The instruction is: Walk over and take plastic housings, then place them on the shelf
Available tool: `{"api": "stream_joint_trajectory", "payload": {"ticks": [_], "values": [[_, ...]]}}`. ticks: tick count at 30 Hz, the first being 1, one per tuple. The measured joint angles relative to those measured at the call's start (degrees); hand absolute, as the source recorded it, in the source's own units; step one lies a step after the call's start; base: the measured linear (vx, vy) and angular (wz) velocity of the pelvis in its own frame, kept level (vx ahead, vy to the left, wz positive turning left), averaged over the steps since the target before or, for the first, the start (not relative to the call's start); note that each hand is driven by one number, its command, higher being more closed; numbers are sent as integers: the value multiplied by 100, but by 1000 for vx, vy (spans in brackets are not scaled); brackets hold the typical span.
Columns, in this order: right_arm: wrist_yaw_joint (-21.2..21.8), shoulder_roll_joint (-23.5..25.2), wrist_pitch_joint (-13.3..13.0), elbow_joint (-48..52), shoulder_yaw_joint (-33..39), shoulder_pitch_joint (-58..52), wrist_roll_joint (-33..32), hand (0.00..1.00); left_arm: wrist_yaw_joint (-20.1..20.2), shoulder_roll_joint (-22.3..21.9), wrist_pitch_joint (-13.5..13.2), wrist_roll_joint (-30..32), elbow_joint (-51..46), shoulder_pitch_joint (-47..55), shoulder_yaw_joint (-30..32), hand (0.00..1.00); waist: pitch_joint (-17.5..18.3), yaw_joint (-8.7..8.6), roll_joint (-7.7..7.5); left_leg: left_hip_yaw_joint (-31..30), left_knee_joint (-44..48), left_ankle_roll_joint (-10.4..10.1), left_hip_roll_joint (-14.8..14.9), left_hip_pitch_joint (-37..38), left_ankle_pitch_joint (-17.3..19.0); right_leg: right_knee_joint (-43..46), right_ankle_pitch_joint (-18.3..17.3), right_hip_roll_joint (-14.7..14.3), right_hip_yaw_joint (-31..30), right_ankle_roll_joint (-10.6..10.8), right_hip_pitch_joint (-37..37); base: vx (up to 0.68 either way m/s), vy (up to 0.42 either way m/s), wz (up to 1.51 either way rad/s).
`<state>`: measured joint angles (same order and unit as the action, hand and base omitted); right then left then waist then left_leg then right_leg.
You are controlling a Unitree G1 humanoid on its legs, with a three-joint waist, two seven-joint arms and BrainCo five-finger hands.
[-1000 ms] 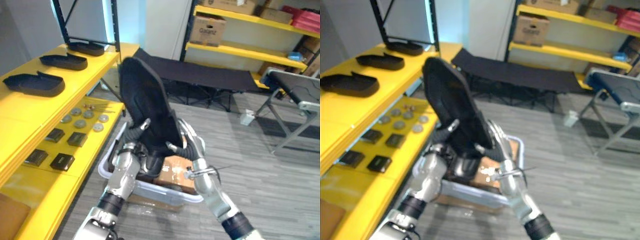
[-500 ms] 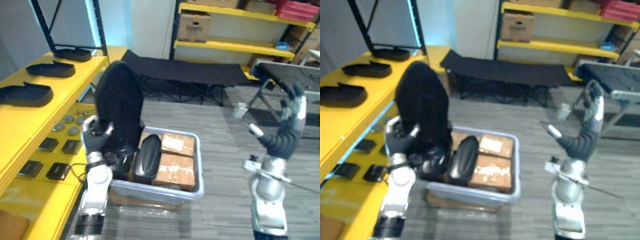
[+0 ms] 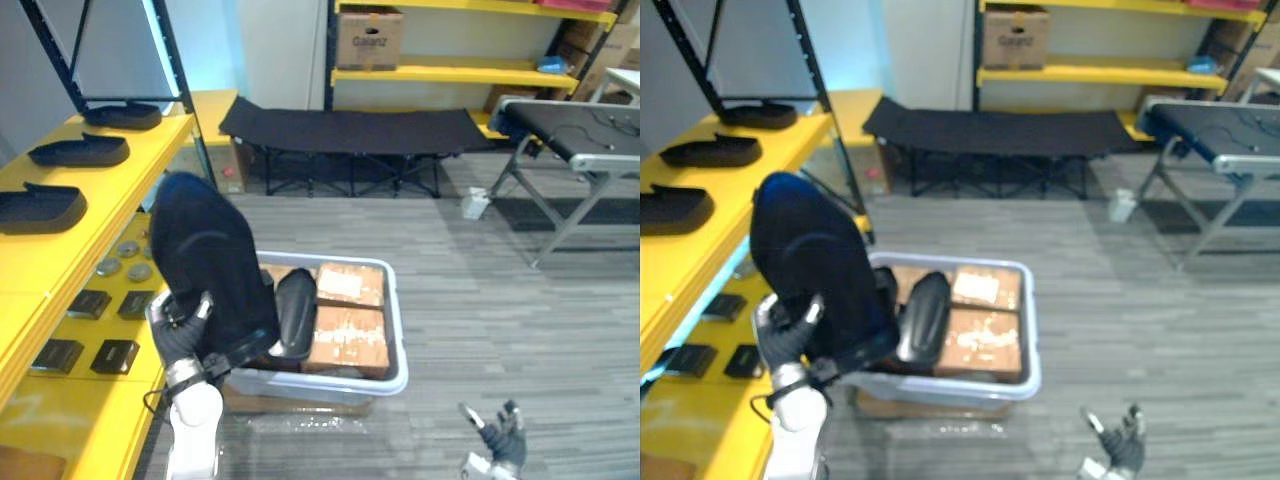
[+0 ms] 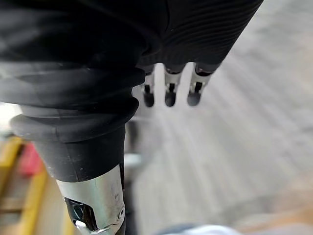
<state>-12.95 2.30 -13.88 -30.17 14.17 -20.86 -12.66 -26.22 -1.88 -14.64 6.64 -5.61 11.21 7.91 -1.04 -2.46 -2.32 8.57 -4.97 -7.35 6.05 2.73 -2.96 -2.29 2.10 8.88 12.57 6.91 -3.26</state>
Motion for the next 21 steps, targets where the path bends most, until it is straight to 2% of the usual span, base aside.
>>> {"api": "stream_joint_trajectory", "payload": {"ticks": [3, 5, 6, 8, 12, 17, 21], "values": [[-7, -59, 27, -73, -234, 159, -6, 0, -23, 46, -18, -1, -1, -10, -3, 100, -6, 25, -10, -89, 0, 2, -14, -88, -2, 2, 4, 9, 53, 10, -8, -3, 2, 17], [-300, -161, 2, -235, -324, 506, 1122, 0, -84, 93, -19, 44, -103, -60, -10, 100, -66, 42, -57, -300, -1, 6, -46, -98, -5, 10, -22, 33, 284, 35, -101, 11, -4, 40], [-346, -170, 5, -203, -368, 601, 1208, 0, -105, 94, -20, 67, -184, -48, 19, 100, -72, 52, -67, -341, -1, 10, -52, -115, -9, 20, -33, 39, 324, 42, -106, 4, -1, 37], [-380, -247, 10, 284, -756, 784, 1352, 0, -228, 95, -23, 120, -567, -31, 144, 100, -90, 207, -76, -549, 0, 31, -96, -240, -32, 57, -82, 76, 519, 79, -105, 8, -2, 45], [-316, -262, -12, 761, -1356, 1142, 1658, 0, -443, 37, -48, 124, -1022, 61, 632, 100, -124, 396, -99, -1120, -1, 63, -235, -409, -89, 67, -174, 159, 1132, 140, -306, 42, -15, 81], [-222, -255, -124, 961, -1668, 1875, 1505, 0, -682, -154, -76, 326, -1400, 382, 1063, 100, -204, 900, -154, -2175, 25, 96, -521, -756, -235, 80, -254, 221, 2257, 180, -664, 49, -5, 111], [-169, -263, -181, 1239, -1719, 2386, 1258, 0, -749, -229, -78, 343, -1524, 779, 1434, 100, -248, 1216, -188, -2706, 31, 102, -626, -817, -318, 274, -281, 259, 2696, 135, -844, 48, 21, 79]]}}
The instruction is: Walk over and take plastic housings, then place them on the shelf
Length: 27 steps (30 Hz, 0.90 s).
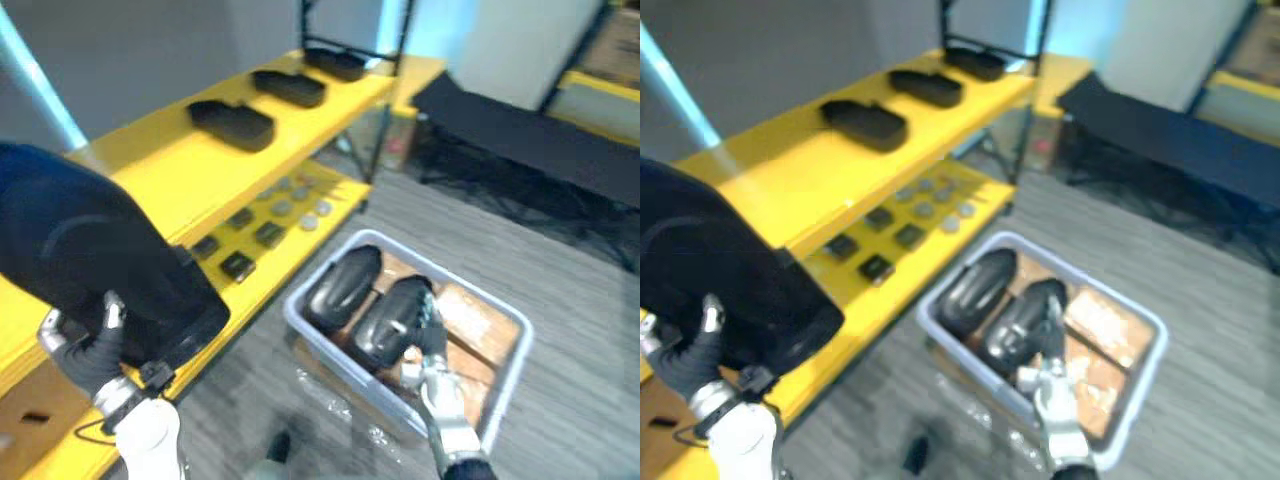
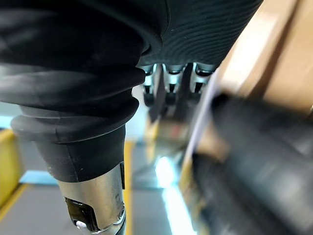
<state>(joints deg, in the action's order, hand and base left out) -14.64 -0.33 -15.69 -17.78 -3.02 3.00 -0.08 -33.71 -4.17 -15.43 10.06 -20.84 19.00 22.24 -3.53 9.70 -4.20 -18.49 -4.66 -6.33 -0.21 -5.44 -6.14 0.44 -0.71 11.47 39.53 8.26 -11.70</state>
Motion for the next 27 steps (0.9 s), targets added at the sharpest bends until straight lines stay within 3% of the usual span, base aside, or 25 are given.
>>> {"api": "stream_joint_trajectory", "payload": {"ticks": [4, 6, 7, 9, 11, 12, 15, 18, 20, 22, 23, 25, 26, 27], "values": [[101, 0, -196, 203, -146, 563, -100, 0, -88, -140, -22, -4, -223, 439, 342, 100, -66, 232, -116, 199, 3, -3, 18, 196, 21, 178, -1, 99, -204, -4, -14, 15, 17, -20], [154, 45, -202, 225, -382, 785, -154, 0, -114, -210, -89, -6, -299, 592, 445, 100, -148, 292, -161, 413, 158, 23, 66, 270, 195, 198, -1, 100, -523, -5, 12, -48, 29, -77], [255, 101, -203, 326, -574, 781, -242, 0, -110, -254, -98, -32, -299, 614, 475, 100, -224, 373, -169, 606, 632, 59, 81, 186, 527, 202, -11, 87, -726, -21, -15, -87, 41, -63], [315, 114, -204, 384, -664, 761, -261, 0, -107, -247, -114, -61, -301, 598, 441, 100, -260, 343, -166, 623, 1009, 57, 52, 7, 716, 200, -88, 72, -714, -104, -40, -106, 20, -22], [345, 74, -221, 606, -602, 719, -261, 0, -111, -177, -144, -66, -332, 417, 331, 100, -336, 229, -289, 657, 1620, 101, -65, -450, 990, 201, -473, 129, -518, 108, -23, -120, -7, 33], [340, 32, -278, 666, -511, 646, -263, 0, -108, -143, -139, -63, -319, 323, 217, 100, -362, 160, -256, 992, 1743, 181, 109, -630, 1046, 278, -503, 96, -365, 57, 44, -117, -9, 45], [332, -55, -280, 846, -433, 541, -260, 0, -107, -126, -146, -61, -374, 268, 74, 100, -412, 183, -262, 1530, 1659, 90, 353, -702, 856, 284, -505, 75, -387, 46, 180, -86, 6, 15], [325, -53, -283, 1232, -347, 357, -230, 0, -98, -62, -146, -60, -412, 47, -126, 100, -405, 168, -311, 1570, 1425, 111, 247, -771, 638, 292, -405, 144, -285, 95, 268, 25, 22, 19], [309, -36, -283, 1372, -133, 256, -143, 0, -77, 48, -146, -53, -423, -274, -408, 100, -409, 42, -327, 1385, 1215, 116, 83, -802, 482, 409, -385, 246, -154, 110, 281, 52, 64, 60], [269, -37, -281, 1508, 71, 114, -121, 0, -61, 103, -147, -15, -425, -632, -670, 100, -415, -52, -307, 1176, 962, 149, 8, -778, 279, 837, -407, 349, -543, 45, 477, 67, 128, 66], [225, -38, -281, 1619, 189, 13, -94, 0, -8, 206, -147, 4, -425, -847, -797, 100, -415, -132, -294, 1036, 741, 174, 9, -744, 140, 1143, -389, 354, -1137, -71, 644, 64, 110, 51], [208, -41, -281, 1727, 297, -50, -70, 0, 35, 366, -148, 3, -427, -1064, -892, 100, -421, -189, -302, 899, 496, 193, 76, -645, -13, 1570, -389, 314, -1943, -110, 879, 85, 24, 45], [215, -42, -284, 1766, 291, -41, -33, 0, 50, 405, -149, 3, -421, -1111, -904, 100, -418, -267, -307, 814, 472, 192, 83, -621, -22, 1567, -647, 256, -2190, -347, 874, 83, -61, 33], [221, -45, -290, 1797, 286, -42, 2, 0, 52, 428, -149, 3, -417, -1128, -895, 100, -417, -279, -309, 798, 474, 192, 85, -615, -22, 1453, -708, 207, -2251, -400, 845, 50, -92, 22]]}}
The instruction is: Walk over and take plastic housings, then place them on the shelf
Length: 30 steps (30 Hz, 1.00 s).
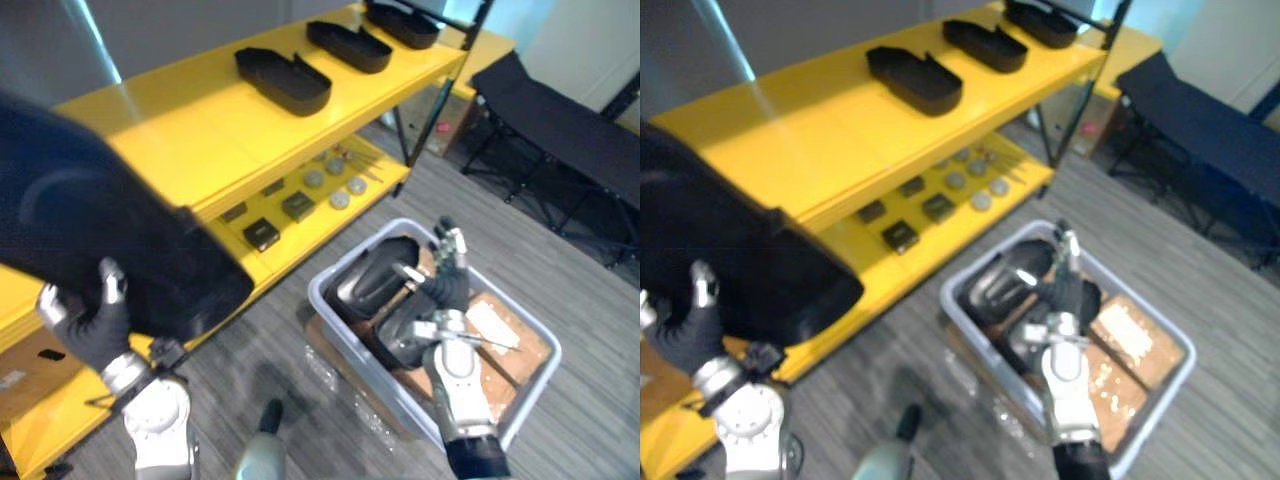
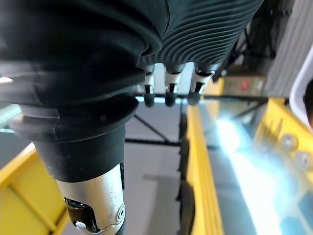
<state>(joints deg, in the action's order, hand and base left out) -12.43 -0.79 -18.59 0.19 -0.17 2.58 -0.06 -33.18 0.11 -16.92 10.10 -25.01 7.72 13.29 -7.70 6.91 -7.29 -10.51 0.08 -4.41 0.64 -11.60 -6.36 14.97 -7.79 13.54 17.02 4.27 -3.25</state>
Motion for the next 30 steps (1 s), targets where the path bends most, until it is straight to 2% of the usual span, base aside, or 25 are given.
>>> {"api": "stream_joint_trajectory", "payload": {"ticks": [1, 2, 5, 6, 8, 9, 10, 12, 13, 14, 15, 16, 17, 18, 21, 25, 30], "values": [[16, -2, -2, 93, -25, 22, 35, 0, -2, 25, -3, -2, 0, -1, 23, 100, -7, 29, -19, 26, 16, -10, -3, -8, -6, -338, 34, -87, 0, -19, -31, -9, -137, 4], [37, -18, -24, 156, -56, 81, 37, 0, 0, 59, -7, -1, 4, 46, 65, 100, -14, 61, -35, 61, 23, -35, -25, -26, -16, -607, 99, -137, 91, 56, -99, -30, -133, -6], [115, -136, -33, 156, -58, 174, 30, 0, 65, -97, -20, -3, -5, 223, 115, 100, -60, 174, 36, 132, 33, -125, 124, -41, -68, -1056, 167, -364, 53, 186, -285, -69, -118, -13], [123, -161, -34, 156, -58, 179, 29, 0, 76, -116, -22, -2, -5, 276, 115, 100, -74, 178, 57, 119, 37, -160, 166, -41, -79, -1084, 161, -415, 53, 194, -304, -102, -114, 1], [131, -247, -80, 158, -54, 263, 22, 0, 128, -139, -29, -41, -4, 463, 107, 100, -209, 151, 218, -33, 40, -301, 309, -52, -161, -1083, 88, -601, 183, 187, -384, -120, -116, 20], [131, -278, -97, 158, -43, 259, 21, 0, 163, -165, -30, -61, -4, 473, 97, 100, -243, 128, 246, -28, 35, -323, 318, -53, -175, -1070, 19, -615, 247, 198, -421, -135, -88, 51], [136, -349, -98, 157, -28, 260, 22, 0, 202, -236, -31, -70, -1, 467, 91, 100, -315, 46, 303, 115, 16, -325, 339, -75, -219, -1035, -130, -622, 412, 244, -502, -149, -65, 69], [139, -458, -100, 175, -24, 244, 23, 0, 231, -316, -32, -130, 70, 403, -4, 100, -402, -107, 438, 1176, 244, 168, 650, -275, 180, -974, -130, -649, 756, 236, -546, -147, -23, 83], [135, -526, -100, 175, -24, 241, 26, 0, 241, -312, -39, -141, 105, 376, -61, 100, -418, -133, 460, 1591, 491, 235, 802, -422, 317, -949, -126, -610, 822, 218, -518, -115, 64, 44], [144, -548, -99, 174, -54, 273, 26, 0, 260, -316, -85, -237, 115, 376, -134, 100, -415, -91, 513, 1714, 1175, 277, 1011, -697, 434, -849, -133, -557, 815, 205, -415, -113, 142, 4], [147, -536, -99, 182, -66, 275, 26, 0, 278, -313, -106, -295, 118, 378, -149, 100, -410, -88, 522, 1577, 1858, 339, 1044, -852, 535, -779, -135, -490, 765, 209, -367, -80, 151, -30], [150, -517, -99, 205, -72, 250, 27, 0, 292, -309, -153, -344, 131, 393, -199, 100, -405, -96, 531, 1407, 2505, 317, 1044, -830, 782, -752, -137, -442, 654, 239, -368, -77, 188, -39], [146, -478, -99, 390, -70, 106, 34, 0, 306, -303, -212, -356, 136, 416, -286, 100, -333, -147, 649, 1344, 2632, 28, 1056, -700, 1265, -777, -103, -460, 581, 325, -420, -37, 229, -27], [155, -355, -122, 558, -56, -48, 37, 0, 372, -263, -246, -354, 153, 398, -351, 100, -298, -230, 607, 1381, 2359, -271, 990, -559, 1474, -869, -62, -403, 561, 407, -464, -13, 263, -13], [289, -95, -122, 644, -54, -214, 106, 0, 560, -87, -241, -355, 171, 385, -511, 100, -182, -343, 260, 1598, 2168, -87, 627, -585, 1428, -876, 66, -20, 476, 418, -275, 32, 207, -6], [391, -4, -121, 643, -216, -231, 103, 0, 729, -60, -241, -349, 164, 364, -505, 100, -193, -321, 280, 1578, 2188, 0, 415, -661, 1436, -875, 131, 147, 507, 444, -254, 40, 148, 13], [493, 7, -119, 581, -453, -50, 91, 0, 764, -128, -256, -349, -5, 362, -517, 100, -195, -260, 365, 1247, 2214, -14, 258, -1058, 1334, -857, 131, 116, 902, 451, -131, 29, 43, 41]]}}
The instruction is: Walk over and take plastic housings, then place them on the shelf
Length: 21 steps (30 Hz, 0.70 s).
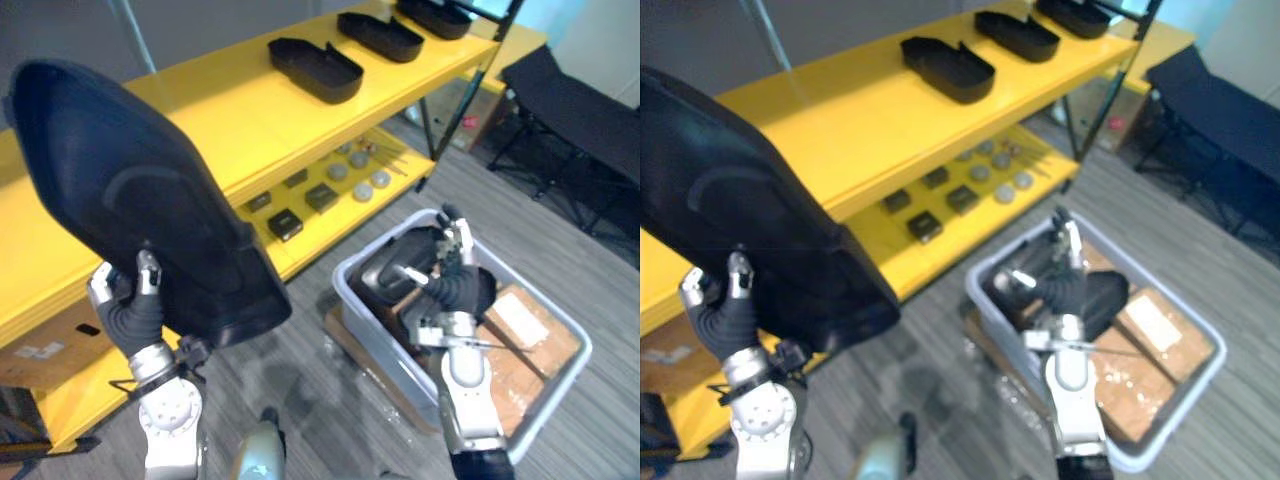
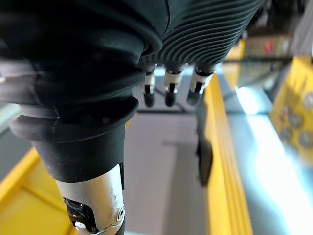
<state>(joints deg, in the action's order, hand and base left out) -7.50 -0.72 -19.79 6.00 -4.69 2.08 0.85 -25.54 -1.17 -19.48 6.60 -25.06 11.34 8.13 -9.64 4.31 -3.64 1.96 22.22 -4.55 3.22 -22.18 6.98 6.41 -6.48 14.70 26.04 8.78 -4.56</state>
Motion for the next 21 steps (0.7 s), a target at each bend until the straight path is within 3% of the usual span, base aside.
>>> {"api": "stream_joint_trajectory", "payload": {"ticks": [3, 4, 5, 6, 7, 8, 9, 11, 13, 14, 15, 16, 17, 21], "values": [[-2, -56, 12, -42, 22, 18, 1, 0, 78, -96, 6, 2, -13, 3, 20, 100, -58, 11, 81, -252, -128, 132, -281, 221, 87, 856, -44, 303, 101, -75, -25, 108, 134, 65], [-5, -84, 18, -45, 18, 16, 3, 0, 112, -88, 6, 11, -16, 1, 22, 100, -70, -11, 86, -333, -227, 205, -424, 406, 117, 1601, -36, 559, 43, -89, 119, 154, 164, 80], [-4, -106, 26, -46, 6, 28, 21, 0, 110, 19, 9, 43, -19, -9, 22, 100, -75, -17, 86, -492, -325, 355, -651, 728, 153, 2918, 284, 962, -176, -800, 474, 180, 152, 78], [-5, -106, 31, -52, 2, 35, 25, 0, 111, 95, 10, 68, -32, -10, 25, 100, -75, -19, 98, -605, -398, 407, -706, 872, 150, 3338, 595, 1031, -353, -1178, 613, 210, 127, 81], [-8, -111, 31, -75, 2, 72, 49, 0, 108, 232, 15, 75, -106, -31, 25, 100, -69, -49, 126, -778, -495, 479, -702, 1041, 167, 3840, 698, 971, -697, -1324, 841, 222, 22, 76], [-8, -100, 30, -83, -31, 117, 65, 0, 86, 350, 14, 131, -169, -129, 30, 100, -89, -72, 170, -993, -597, 525, -686, 1147, 147, 4179, 174, 733, -936, -1027, 1065, 276, -20, 110], [-3, -143, 28, -84, -97, 193, 94, 0, 65, 460, 21, 138, -174, -339, 35, 100, -89, -94, 170, -1286, -702, 467, -665, 1249, 32, 4125, -329, 381, -1048, -916, 1208, 271, -40, 123], [30, -159, 26, -125, -115, 424, 148, 0, 15, 521, 23, 247, -138, -564, 36, 100, -78, -102, 146, -1633, -923, 370, -660, 1453, -73, 3113, -814, -152, -1042, -754, 1260, 245, -81, 113], [46, -162, 24, -247, -114, 680, 131, 0, -40, 513, 22, 244, -49, -570, 26, 100, -53, -63, 106, -1749, -975, 319, -657, 1573, -88, 2038, -820, -453, -1123, -697, 1262, 253, -154, 66], [59, -166, 24, -266, -116, 751, 89, 0, -46, 515, 24, 244, 43, -560, 2, 100, -42, -23, 89, -1756, -971, 247, -668, 1604, -57, 1317, -642, -608, -1318, -599, 1249, 185, -149, 50], [77, -166, 24, -267, -119, 769, 60, 0, -47, 514, 28, 245, 80, -548, -6, 100, -30, -12, 68, -1760, -961, 188, -701, 1606, -19, 1015, -416, -619, -1383, -603, 1236, 175, -174, 66], [105, -197, 23, -279, -116, 779, 1, 0, -42, 472, 35, 248, 199, -534, -33, 100, -30, -24, 97, -1902, -937, 68, -732, 1617, 70, 774, 88, -621, -1333, -484, 1125, 198, -195, 62], [107, -271, 26, -331, -129, 778, -9, 0, -15, 351, 70, 258, 215, -413, -79, 100, 10, -2, 226, -1881, -943, 8, -586, 1603, 107, 492, 174, -778, -1220, -541, 928, 200, -193, 54], [110, -350, 21, -342, -71, 759, -222, 0, 100, 113, 85, 245, 217, -282, -212, 100, 47, -35, 300, -2173, -1096, -141, -428, 1621, 56, 52, 185, -1006, -815, -586, 509, 154, -142, 61]]}}
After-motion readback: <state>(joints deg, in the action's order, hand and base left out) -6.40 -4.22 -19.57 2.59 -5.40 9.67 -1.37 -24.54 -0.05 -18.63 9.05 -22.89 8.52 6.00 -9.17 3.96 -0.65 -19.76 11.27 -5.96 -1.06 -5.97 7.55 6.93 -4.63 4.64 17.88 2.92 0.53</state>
